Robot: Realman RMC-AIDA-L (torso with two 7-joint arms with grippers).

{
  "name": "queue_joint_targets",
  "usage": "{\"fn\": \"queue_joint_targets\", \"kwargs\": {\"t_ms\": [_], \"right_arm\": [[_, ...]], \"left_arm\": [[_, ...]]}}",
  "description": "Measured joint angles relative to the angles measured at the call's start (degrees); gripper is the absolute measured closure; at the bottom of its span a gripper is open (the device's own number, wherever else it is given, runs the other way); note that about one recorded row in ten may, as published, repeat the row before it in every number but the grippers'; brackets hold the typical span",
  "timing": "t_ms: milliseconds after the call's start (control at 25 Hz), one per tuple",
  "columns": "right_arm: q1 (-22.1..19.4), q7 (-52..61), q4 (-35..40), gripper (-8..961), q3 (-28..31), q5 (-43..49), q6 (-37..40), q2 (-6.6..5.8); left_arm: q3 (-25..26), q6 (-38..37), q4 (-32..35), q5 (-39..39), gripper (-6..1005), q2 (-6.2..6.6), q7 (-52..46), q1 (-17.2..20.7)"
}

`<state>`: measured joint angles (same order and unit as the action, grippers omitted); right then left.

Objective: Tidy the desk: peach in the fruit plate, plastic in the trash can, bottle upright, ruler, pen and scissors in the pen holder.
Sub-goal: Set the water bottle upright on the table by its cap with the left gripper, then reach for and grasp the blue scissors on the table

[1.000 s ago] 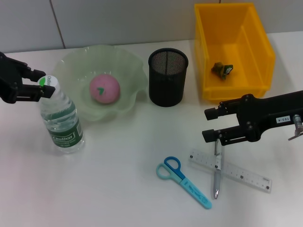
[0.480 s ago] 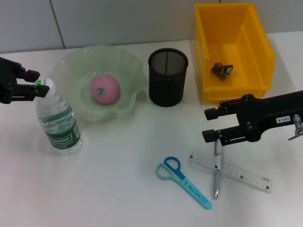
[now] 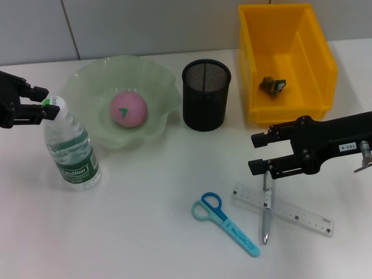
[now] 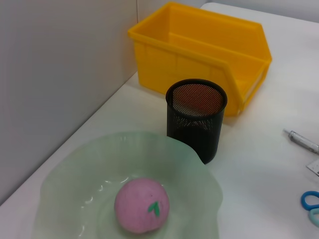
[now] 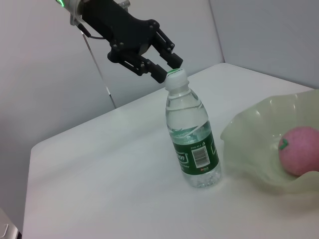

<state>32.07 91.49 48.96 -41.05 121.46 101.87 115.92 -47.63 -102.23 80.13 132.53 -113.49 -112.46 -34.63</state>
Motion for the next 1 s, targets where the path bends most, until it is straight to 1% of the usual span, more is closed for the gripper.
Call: {"fn": "queue_joint_targets", "kwargs": {"t_ms": [240, 520, 680, 720, 880, 920, 1000], "right_arm": [[0.01, 0.00, 0.00, 261, 0.00, 0.00, 0.00, 0.04], [-0.03, 0.03, 0.00, 260, 0.00, 0.00, 0.01, 0.07], [-0.17, 0.04, 0.00, 261, 0.00, 0.00, 0.08, 0.10], [-0.20, 0.05, 0.00, 261, 0.00, 0.00, 0.10, 0.10], [-0.41, 0.07, 0.00, 260, 0.00, 0.00, 0.20, 0.17], [-0.46, 0.08, 0.00, 260, 0.00, 0.00, 0.21, 0.18], [-0.52, 0.08, 0.00, 260, 0.00, 0.00, 0.17, 0.18]], "left_arm": [[1.12, -0.50, 1.17, -0.16, 616, -0.07, -0.56, 0.07], [1.17, -0.52, 1.59, -0.38, 412, -0.16, -0.57, 0.12], [2.24, -0.82, 2.07, -1.93, 268, -0.27, -0.74, -0.15], [2.92, -1.22, 2.09, -3.06, 232, -0.27, -0.84, -0.26], [5.04, -2.81, 1.41, -11.40, 212, -0.30, -1.09, 0.20], [5.44, -2.98, 0.57, -15.92, 207, -0.52, -1.07, 0.92], [5.65, -3.06, -0.92, -19.40, 207, -0.72, -0.84, 1.45]]}}
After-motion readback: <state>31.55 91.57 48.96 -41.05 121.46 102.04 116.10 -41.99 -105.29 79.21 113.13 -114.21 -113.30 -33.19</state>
